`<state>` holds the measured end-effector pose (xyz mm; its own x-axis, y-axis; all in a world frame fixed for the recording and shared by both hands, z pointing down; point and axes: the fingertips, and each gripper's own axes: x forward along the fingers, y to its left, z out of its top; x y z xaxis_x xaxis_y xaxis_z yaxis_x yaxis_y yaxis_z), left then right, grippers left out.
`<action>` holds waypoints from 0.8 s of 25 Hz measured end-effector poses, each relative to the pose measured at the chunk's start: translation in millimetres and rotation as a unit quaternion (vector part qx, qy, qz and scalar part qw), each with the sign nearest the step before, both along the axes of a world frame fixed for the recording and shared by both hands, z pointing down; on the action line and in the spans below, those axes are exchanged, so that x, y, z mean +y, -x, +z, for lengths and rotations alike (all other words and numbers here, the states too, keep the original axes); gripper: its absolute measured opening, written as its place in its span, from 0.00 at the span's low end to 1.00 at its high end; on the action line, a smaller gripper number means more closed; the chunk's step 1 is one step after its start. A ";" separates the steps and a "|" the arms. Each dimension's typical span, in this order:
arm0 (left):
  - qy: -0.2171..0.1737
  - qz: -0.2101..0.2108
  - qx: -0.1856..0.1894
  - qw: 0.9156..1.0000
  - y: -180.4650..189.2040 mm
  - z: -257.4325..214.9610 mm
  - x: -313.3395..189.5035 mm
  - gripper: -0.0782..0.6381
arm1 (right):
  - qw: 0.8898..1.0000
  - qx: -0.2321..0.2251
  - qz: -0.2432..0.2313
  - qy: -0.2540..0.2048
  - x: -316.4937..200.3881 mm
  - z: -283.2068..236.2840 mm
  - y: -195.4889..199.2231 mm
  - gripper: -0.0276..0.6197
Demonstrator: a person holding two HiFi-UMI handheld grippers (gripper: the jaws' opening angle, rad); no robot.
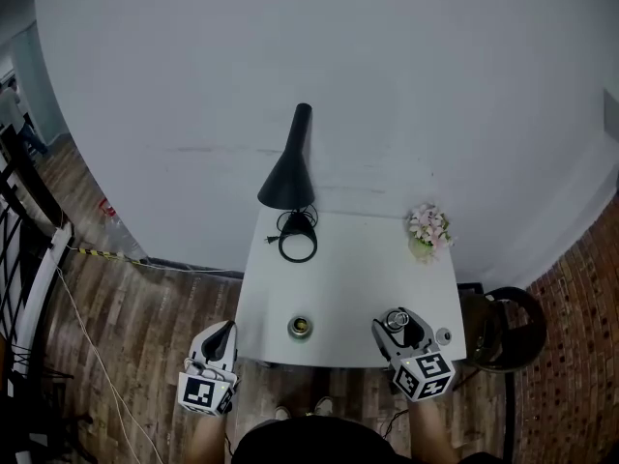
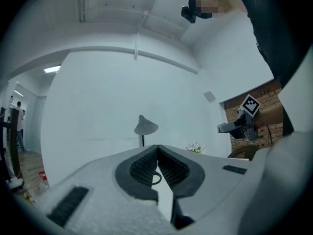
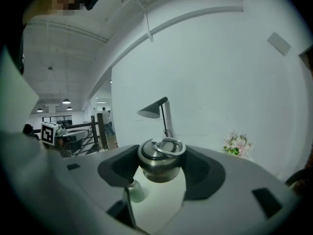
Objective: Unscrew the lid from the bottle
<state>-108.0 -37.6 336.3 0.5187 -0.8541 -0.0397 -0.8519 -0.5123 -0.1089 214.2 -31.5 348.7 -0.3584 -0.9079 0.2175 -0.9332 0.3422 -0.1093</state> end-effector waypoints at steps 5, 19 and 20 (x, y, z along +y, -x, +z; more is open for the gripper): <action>-0.005 0.016 0.002 1.000 -7.5 -6.5 0.2 0.14 | 1.000 0.011 0.002 -0.005 2.7 -6.0 5.1 0.45; -0.003 0.019 0.015 1.000 2.7 -8.9 6.1 0.14 | 0.998 0.052 0.000 -0.035 10.2 -26.3 22.1 0.45; -0.002 0.018 0.016 1.000 2.7 -9.6 6.4 0.14 | 0.998 0.051 0.000 -0.035 10.6 -26.5 22.7 0.45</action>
